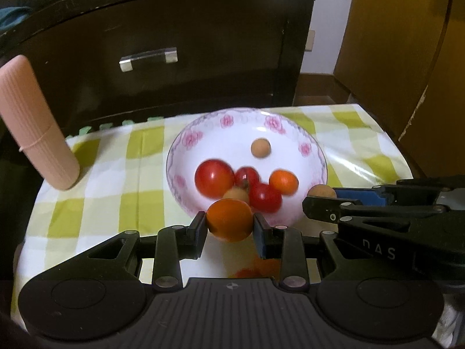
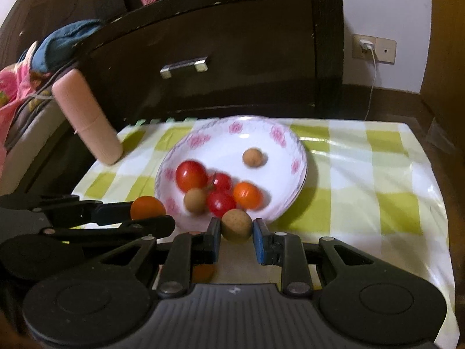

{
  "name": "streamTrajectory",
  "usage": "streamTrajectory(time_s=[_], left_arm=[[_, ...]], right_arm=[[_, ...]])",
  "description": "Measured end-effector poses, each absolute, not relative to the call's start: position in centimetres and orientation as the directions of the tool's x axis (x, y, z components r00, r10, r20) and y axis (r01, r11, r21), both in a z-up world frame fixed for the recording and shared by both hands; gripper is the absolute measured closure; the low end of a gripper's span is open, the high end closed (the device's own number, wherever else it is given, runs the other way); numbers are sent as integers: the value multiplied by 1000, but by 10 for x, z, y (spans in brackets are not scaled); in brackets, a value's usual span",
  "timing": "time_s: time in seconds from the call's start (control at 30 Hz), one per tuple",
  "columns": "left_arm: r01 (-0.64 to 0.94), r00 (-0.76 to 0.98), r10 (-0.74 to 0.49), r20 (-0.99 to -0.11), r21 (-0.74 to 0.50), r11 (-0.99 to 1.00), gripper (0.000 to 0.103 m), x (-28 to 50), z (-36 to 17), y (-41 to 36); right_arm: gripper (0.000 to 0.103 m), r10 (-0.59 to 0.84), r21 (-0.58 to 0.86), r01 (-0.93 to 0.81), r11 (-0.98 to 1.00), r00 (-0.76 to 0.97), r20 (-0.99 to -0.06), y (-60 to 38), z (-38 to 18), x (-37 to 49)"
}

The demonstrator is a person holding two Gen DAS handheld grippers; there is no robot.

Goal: Organize fruits
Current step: 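Carry the orange-red tomato and brown fruit to the plate with both tools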

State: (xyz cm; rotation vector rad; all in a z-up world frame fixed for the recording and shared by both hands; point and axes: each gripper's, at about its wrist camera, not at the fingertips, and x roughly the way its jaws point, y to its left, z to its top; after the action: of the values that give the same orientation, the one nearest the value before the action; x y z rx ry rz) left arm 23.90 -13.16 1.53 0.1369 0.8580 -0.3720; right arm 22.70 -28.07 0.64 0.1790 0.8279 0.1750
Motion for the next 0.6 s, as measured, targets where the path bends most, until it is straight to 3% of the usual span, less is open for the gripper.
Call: streamTrajectory(time_s=[0.6], left_arm=[[344,566,-257,-784,-59,937,63,271,-5,-135]], right_arm=[[76,225,204,-109,973,656,-720,-286,-10,261]])
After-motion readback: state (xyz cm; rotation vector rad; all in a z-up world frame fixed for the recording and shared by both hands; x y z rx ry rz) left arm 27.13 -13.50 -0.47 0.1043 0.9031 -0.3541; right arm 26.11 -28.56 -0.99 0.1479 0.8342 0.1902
